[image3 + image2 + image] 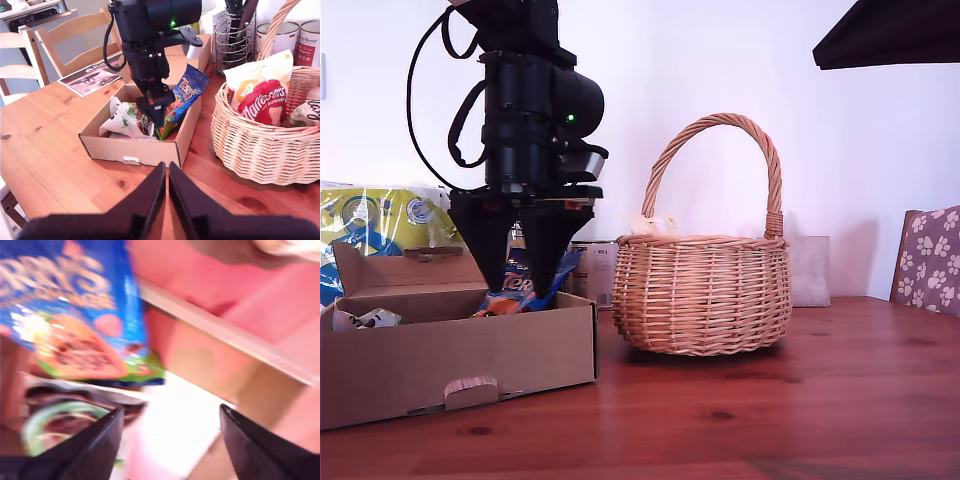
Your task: Move the bags of Easter eggs from the cardboard box on the left into the woven basket on the right side.
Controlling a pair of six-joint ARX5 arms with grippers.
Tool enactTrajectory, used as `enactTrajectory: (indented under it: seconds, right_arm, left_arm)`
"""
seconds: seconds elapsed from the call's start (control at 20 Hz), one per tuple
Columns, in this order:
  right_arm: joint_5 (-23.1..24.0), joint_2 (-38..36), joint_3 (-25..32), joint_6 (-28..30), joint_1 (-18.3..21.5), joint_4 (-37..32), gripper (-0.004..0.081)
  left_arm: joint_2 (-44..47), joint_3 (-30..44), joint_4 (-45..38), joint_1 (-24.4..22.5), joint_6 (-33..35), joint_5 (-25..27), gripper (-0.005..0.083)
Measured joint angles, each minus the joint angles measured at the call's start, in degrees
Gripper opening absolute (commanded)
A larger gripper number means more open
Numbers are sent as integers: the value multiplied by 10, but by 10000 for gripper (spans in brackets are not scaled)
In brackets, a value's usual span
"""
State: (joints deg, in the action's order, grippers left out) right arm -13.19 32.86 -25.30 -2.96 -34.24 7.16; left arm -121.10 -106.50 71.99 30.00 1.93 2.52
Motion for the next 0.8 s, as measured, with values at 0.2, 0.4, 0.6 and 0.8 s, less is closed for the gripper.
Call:
enactTrajectory:
  seconds: [0.2, 0.4, 0.6, 0.8]
  right_arm:
    - [0, 0, 0, 0, 0, -1, -13]
    - [0, 15, 0, -1, 0, -1, -12]
    - [0, 28, 0, -1, 0, -1, -12]
    - [0, 35, 0, -1, 0, 2, -12]
  left_arm:
    - [64, 13, -112, 3, -1, -20, 581]
    - [240, 90, -250, 12, -1, -20, 581]
    - [370, 314, -445, 14, -2, -9, 581]
    - [396, 514, -547, 11, -2, -6, 581]
